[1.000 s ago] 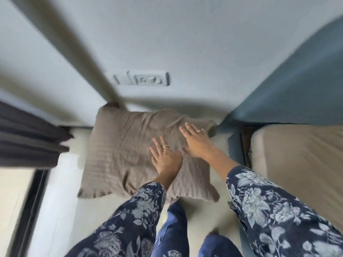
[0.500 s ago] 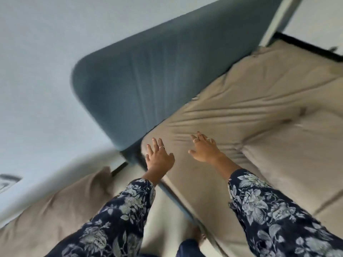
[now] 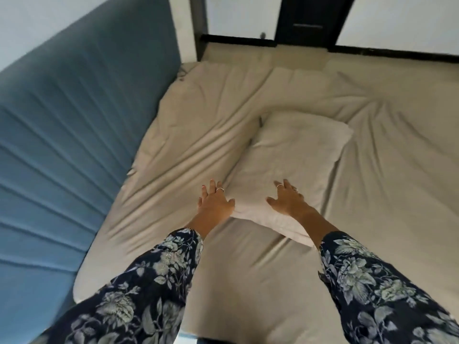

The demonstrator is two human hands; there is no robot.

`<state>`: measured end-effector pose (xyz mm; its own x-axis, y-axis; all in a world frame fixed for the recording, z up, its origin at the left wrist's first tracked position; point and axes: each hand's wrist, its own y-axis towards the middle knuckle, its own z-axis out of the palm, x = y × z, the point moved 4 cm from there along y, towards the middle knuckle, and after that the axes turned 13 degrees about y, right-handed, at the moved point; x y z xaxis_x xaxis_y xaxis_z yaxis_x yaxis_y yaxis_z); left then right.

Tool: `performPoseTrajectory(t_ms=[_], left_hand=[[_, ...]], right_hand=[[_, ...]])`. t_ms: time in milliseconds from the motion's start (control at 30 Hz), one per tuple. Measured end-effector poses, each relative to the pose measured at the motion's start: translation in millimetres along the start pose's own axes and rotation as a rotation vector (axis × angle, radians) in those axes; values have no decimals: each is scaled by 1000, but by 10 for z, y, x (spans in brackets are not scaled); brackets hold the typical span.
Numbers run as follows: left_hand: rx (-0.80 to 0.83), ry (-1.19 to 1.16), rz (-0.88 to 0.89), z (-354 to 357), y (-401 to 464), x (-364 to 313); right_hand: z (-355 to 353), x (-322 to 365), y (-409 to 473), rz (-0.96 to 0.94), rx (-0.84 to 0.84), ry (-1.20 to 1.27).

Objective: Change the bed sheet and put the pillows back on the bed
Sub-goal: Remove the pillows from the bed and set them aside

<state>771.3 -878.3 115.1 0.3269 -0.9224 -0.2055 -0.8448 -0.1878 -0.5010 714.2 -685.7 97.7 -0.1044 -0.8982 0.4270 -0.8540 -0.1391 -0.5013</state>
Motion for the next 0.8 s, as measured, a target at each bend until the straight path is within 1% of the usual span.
performPoseTrajectory(t_ms=[200,400,533,633,700,800], left_hand=[[99,57,94,-49,781,-371],[141,114,97,-36,1522,-438],[141,111,115,-38,1970,-564],[187,44,257,43,2315,-826],[192,32,316,197,2642,-1010],[162,-54,311,483,3108,-1104]], right_hand=[[-197,-678,363,220,-59,116],[-253,-1154,794,357,-104,267],[-237,-1508,1062,411,-107,313],[-238,-1757,1414,417,-123,339],[-208,-1907,1757,402,-148,377],[-92,-2104,2211,391,-189,440]])
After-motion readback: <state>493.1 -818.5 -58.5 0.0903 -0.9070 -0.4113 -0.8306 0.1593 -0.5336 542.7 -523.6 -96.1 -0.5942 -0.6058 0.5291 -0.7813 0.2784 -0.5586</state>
